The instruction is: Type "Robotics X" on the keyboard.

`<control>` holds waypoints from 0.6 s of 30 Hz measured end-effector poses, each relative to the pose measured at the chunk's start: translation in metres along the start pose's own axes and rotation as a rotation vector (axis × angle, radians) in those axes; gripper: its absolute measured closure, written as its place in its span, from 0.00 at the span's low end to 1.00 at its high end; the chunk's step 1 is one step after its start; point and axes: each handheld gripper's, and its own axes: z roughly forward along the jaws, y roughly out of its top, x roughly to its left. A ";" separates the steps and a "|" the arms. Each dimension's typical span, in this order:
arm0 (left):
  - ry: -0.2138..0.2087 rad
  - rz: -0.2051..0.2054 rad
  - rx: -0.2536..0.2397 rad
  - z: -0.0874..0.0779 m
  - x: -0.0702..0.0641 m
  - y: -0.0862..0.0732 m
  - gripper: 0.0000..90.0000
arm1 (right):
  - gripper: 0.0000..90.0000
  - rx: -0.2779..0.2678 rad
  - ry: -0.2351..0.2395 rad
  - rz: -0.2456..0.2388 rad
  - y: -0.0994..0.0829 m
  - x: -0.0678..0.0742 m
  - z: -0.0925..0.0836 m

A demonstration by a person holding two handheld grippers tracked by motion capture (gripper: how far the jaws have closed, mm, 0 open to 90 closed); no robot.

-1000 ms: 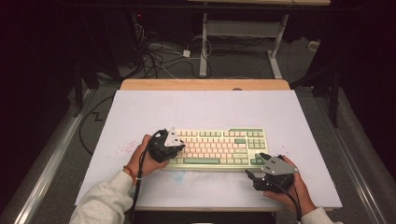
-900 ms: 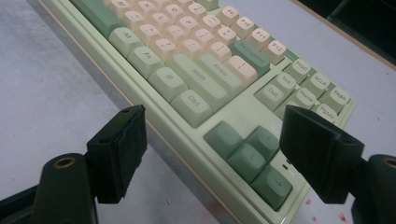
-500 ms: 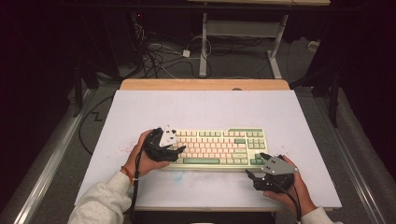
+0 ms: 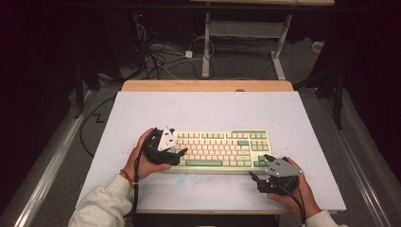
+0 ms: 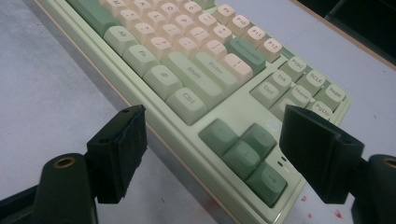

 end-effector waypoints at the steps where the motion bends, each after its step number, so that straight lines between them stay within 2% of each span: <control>1: 0.001 0.005 0.003 -0.001 -0.001 0.000 0.22 | 0.26 0.002 -0.002 0.003 0.000 0.000 0.000; 4: 0.021 0.029 0.017 -0.002 -0.003 -0.003 0.21 | 0.26 0.004 0.004 0.005 0.000 -0.001 0.000; 5: 0.031 0.038 0.019 -0.003 -0.003 -0.004 0.21 | 0.26 0.000 0.014 0.018 0.000 -0.001 0.000; 7: 0.028 0.033 0.011 -0.005 -0.003 -0.007 0.21 | 0.27 -0.009 0.032 0.045 0.001 -0.003 -0.001; 9: 0.037 0.036 0.006 -0.009 -0.003 -0.010 0.21 | 0.27 -0.009 0.024 0.052 0.001 -0.004 -0.002; 18: 0.078 0.023 0.000 -0.020 -0.004 -0.025 0.21 | 0.27 -0.001 0.001 0.025 0.001 -0.001 -0.002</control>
